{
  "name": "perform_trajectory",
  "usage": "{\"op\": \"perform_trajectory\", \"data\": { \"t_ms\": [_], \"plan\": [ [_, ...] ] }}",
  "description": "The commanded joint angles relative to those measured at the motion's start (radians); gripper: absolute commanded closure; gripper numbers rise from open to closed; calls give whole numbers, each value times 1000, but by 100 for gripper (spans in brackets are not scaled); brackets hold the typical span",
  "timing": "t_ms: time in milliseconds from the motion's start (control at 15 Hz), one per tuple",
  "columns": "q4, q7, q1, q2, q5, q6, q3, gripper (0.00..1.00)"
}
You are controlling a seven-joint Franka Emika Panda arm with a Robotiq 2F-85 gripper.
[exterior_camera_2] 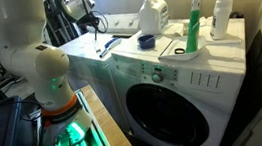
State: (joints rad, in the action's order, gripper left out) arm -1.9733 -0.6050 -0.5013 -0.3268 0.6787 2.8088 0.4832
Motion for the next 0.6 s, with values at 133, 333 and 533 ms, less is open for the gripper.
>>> {"op": "perform_trajectory", "data": {
  "t_ms": [133,333,533],
  "plan": [
    [-95,80,109,37,-162,105,85,95],
    [-175,230,126,51,-403,247,88,96],
    [-226,317,247,35,-480,343,217,95]
  ]
}}
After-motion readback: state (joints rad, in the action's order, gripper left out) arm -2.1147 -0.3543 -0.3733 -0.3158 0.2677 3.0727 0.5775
